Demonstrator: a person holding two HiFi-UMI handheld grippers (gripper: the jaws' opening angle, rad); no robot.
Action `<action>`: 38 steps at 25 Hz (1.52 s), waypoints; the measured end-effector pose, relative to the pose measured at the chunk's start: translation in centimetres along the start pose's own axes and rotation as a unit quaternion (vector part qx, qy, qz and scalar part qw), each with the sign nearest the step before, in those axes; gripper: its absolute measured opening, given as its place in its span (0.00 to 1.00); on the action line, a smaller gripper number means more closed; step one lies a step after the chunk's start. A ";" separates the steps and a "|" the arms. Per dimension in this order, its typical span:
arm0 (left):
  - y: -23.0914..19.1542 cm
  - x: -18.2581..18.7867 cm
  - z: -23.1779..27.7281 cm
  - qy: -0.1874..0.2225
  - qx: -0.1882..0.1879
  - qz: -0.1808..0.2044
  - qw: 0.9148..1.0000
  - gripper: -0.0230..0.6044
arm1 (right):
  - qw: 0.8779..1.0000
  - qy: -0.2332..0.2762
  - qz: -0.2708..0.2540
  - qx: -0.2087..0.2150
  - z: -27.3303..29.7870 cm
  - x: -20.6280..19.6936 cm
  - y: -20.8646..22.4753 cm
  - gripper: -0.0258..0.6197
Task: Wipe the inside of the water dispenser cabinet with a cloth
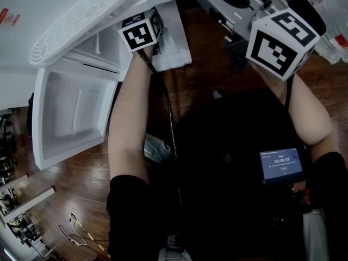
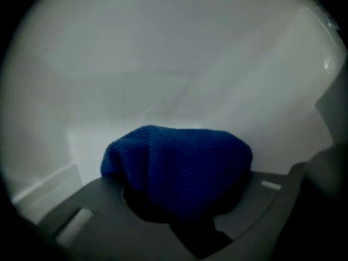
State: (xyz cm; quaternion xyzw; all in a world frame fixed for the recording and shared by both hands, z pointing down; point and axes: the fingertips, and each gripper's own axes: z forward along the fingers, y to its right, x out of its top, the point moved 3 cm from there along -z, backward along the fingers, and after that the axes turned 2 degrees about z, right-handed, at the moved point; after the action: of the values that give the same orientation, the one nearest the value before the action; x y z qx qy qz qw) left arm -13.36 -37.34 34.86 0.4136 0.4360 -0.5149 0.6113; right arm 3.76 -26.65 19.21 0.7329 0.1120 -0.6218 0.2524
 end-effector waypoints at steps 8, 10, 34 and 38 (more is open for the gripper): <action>-6.5 2.0 -2.8 0.031 0.074 0.003 0.997 0.22 | 1.000 0.002 0.002 0.007 -0.1 0.1 -0.2 0.05; -8.7 2.4 -4.1 0.046 0.120 -0.022 0.991 0.22 | 1.000 0.001 0.001 0.006 -0.1 0.1 -0.2 0.05; -11.5 0.3 -6.2 0.113 0.227 -0.133 0.958 0.22 | 0.999 -0.021 -0.029 0.007 0.3 -0.8 -0.9 0.05; -9.9 -1.9 -9.9 0.117 0.232 -0.164 0.952 0.22 | 0.999 -0.020 -0.029 0.015 0.4 -0.6 -1.2 0.05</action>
State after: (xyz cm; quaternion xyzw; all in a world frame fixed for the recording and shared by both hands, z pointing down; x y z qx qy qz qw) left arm -24.41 -28.61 33.37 0.5246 0.4346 -0.6430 0.3501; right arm 2.73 -25.71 19.52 0.7201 0.1190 -0.6454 0.2255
